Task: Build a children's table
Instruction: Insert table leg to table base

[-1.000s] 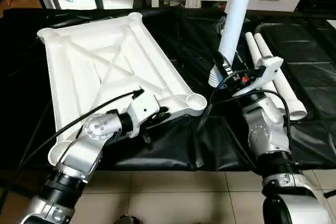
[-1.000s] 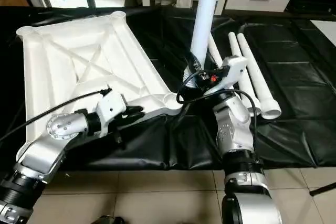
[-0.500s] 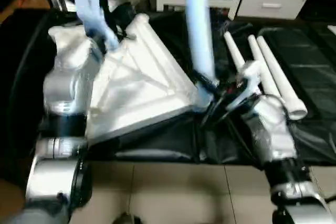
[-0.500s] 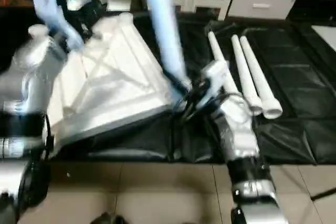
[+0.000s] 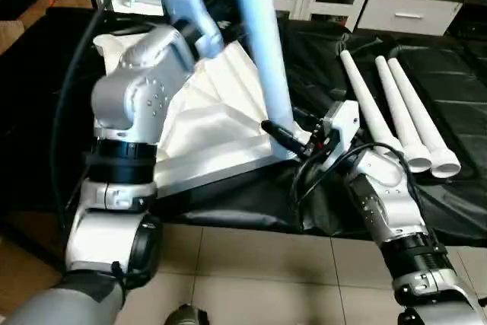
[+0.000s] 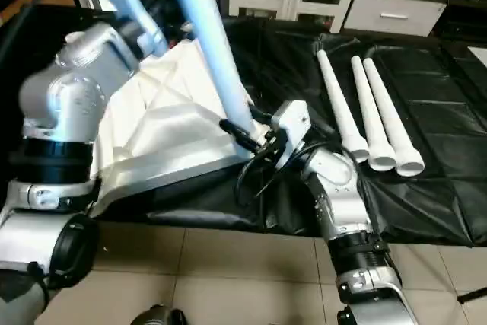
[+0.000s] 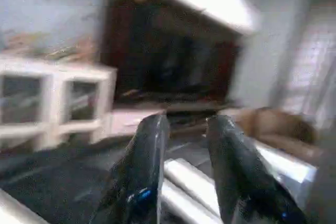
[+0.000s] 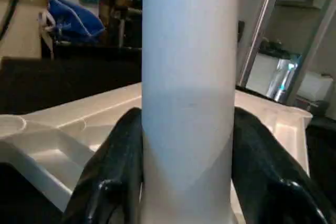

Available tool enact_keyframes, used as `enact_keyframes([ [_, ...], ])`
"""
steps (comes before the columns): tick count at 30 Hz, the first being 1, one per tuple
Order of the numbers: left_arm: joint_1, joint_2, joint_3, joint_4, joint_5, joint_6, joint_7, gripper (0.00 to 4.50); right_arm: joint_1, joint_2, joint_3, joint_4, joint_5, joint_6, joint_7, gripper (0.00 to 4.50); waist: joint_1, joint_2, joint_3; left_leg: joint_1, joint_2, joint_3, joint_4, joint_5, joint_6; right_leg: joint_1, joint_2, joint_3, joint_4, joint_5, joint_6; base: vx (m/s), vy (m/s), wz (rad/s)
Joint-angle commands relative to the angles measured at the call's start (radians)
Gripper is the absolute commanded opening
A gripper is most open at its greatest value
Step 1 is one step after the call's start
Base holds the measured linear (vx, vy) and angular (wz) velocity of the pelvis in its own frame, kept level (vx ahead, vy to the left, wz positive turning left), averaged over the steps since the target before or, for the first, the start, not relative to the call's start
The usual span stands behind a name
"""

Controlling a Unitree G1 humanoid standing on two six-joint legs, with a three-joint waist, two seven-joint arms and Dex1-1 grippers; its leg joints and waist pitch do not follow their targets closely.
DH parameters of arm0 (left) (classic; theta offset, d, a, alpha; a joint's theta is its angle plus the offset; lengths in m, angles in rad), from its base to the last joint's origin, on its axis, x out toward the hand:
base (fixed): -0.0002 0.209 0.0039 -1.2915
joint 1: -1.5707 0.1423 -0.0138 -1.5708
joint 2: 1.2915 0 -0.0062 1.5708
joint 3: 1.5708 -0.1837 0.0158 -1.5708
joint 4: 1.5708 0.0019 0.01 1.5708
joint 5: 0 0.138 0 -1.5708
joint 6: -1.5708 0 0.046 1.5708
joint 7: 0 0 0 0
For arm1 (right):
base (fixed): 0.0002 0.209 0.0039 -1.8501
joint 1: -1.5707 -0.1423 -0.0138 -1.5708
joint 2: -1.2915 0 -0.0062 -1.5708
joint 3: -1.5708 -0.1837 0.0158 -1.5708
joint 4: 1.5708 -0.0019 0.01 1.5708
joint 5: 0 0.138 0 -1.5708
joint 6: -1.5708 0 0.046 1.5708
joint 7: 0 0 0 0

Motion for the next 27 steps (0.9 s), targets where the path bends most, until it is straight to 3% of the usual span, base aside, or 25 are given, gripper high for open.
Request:
enact_keyframes([
  [1,-0.012,-0.004,-0.034,-0.073,-0.064,0.050,-0.040,1.45,0.000,-0.011,0.004,0.012,-0.025,0.011,-0.017,1.87,-0.001,0.000,-0.084,0.054,0.067,-0.030,-0.073,-0.096,0.059,0.028,-0.072,0.030,-0.059,0.173,-0.300,0.000,0.000,0.00],
  [5,-0.003,0.010,-0.046,-0.136,-0.094,0.099,-0.070,1.45,-0.009,-0.013,-0.002,0.027,-0.029,0.011,-0.033,1.86,-0.007,0.001,-0.080,0.056,0.066,-0.030,-0.081,-0.142,0.027,0.025,-0.067,0.032,-0.069,0.093,-0.271,0.000,0.000,0.00],
  [6,0.001,0.012,-0.038,-0.162,-0.099,0.122,-0.075,1.45,-0.019,-0.013,-0.006,0.041,-0.035,0.010,-0.045,1.86,-0.009,-0.002,-0.080,0.056,0.066,-0.030,-0.081,-0.146,0.021,0.025,-0.065,0.032,-0.071,0.085,-0.266,0.000,0.000,0.00],
  [12,0.011,0.014,-0.015,-0.172,-0.109,0.119,-0.053,1.45,-0.031,-0.009,-0.021,0.069,-0.040,0.011,-0.070,1.86,-0.011,0.002,-0.082,0.058,0.065,-0.029,-0.083,-0.143,0.005,0.022,-0.063,0.032,-0.072,0.082,-0.254,0.000,0.000,0.00],
  [14,0.017,0.016,-0.003,-0.161,-0.099,0.106,-0.029,1.45,-0.036,-0.002,-0.038,0.071,-0.026,0.022,-0.083,1.86,-0.013,0.001,-0.084,0.058,0.064,-0.029,-0.082,-0.130,0.007,0.022,-0.061,0.031,-0.069,0.111,-0.253,0.000,0.000,0.00],
  [16,0.036,0.028,0.022,-0.105,-0.047,0.051,0.017,1.45,-0.050,0.008,-0.078,0.079,-0.003,0.045,-0.139,1.86,-0.015,0.002,-0.084,0.056,0.063,-0.028,-0.082,-0.124,0.013,0.023,-0.062,0.032,-0.070,0.127,-0.251,0.000,0.000,0.00],
  [17,0.064,0.052,0.042,-0.042,0.023,-0.001,0.078,1.45,-0.064,0.010,-0.123,0.087,0.017,0.072,-0.205,1.86,-0.015,0.005,-0.086,0.057,0.062,-0.029,-0.081,-0.119,0.014,0.023,-0.062,0.031,-0.070,0.135,-0.246,0.000,0.000,0.00],
  [18,0.064,0.052,0.042,-0.042,0.023,-0.001,0.078,1.45,-0.064,0.010,-0.123,0.087,0.017,0.072,-0.205,1.86,-0.021,0.002,-0.086,0.056,0.059,-0.027,-0.082,-0.123,0.013,0.025,-0.060,0.031,-0.070,0.133,-0.239,0.000,0.000,0.00],
  [19,0.110,0.081,0.063,0.006,0.093,-0.036,0.150,1.45,-0.072,0.002,-0.171,0.091,0.035,0.109,-0.278,1.86,-0.019,0.005,-0.088,0.059,0.061,-0.027,-0.080,-0.127,0.011,0.023,-0.063,0.032,-0.073,0.121,-0.230,0.000,0.000,0.00],
  [20,0.120,0.085,0.067,0.011,0.103,-0.040,0.162,1.45,-0.072,0.000,-0.179,0.091,0.038,0.116,-0.290,1.86,-0.020,0.013,-0.087,0.057,0.061,-0.029,-0.081,-0.124,0.006,0.024,-0.063,0.031,-0.070,0.126,-0.227,0.000,0.000,0.00],
  [21,0.181,0.100,0.090,0.015,0.124,-0.033,0.197,1.45,-0.062,-0.016,-0.216,0.062,0.048,0.179,-0.355,1.86,-0.023,0.012,-0.090,0.059,0.063,-0.031,-0.083,-0.111,-0.008,0.024,-0.058,0.028,-0.068,0.145,-0.216,0.000,0.000,0.00],
  [22,0.255,0.107,0.105,-0.015,0.151,-0.033,0.230,1.45,-0.031,-0.040,-0.239,-0.005,0.068,0.246,-0.376,1.86,-0.024,0.020,-0.091,0.058,0.060,-0.031,-0.082,-0.104,-0.009,0.024,-0.058,0.028,-0.065,0.159,-0.217,0.000,0.000,0.00],
  [23,0.255,0.107,0.105,-0.015,0.151,-0.033,0.230,1.45,-0.031,-0.040,-0.239,-0.005,0.068,0.246,-0.376,1.86,-0.022,0.022,-0.094,0.063,0.064,-0.033,-0.082,-0.088,-0.009,0.026,-0.056,0.026,-0.067,0.183,-0.210,0.000,0.000,0.00],
  [24,0.304,0.111,0.114,-0.038,0.168,-0.033,0.251,1.45,-0.009,-0.056,-0.252,-0.053,0.082,0.291,-0.386,1.86,-0.021,0.017,-0.096,0.059,0.062,-0.032,-0.076,-0.050,0.003,0.028,-0.055,0.026,-0.062,0.242,-0.206,0.000,0.000,0.00],
  [26,0.328,0.106,0.118,-0.062,0.170,-0.027,0.259,1.45,0.007,-0.066,-0.252,-0.084,0.080,0.309,-0.381,1.86,-0.017,0.019,-0.102,0.057,0.057,-0.027,-0.072,-0.041,0.016,0.024,-0.059,0.025,-0.060,0.261,-0.209,0.000,0.000,0.00],
  [27,0.434,0.099,0.097,-0.166,0.208,-0.033,0.275,1.45,0.073,-0.099,-0.251,-0.217,0.079,0.377,-0.367,1.86,-0.013,0.024,-0.102,0.059,0.061,-0.030,-0.073,-0.048,0.014,0.023,-0.059,0.024,-0.062,0.255,-0.210,0.000,0.000,0.00],
])
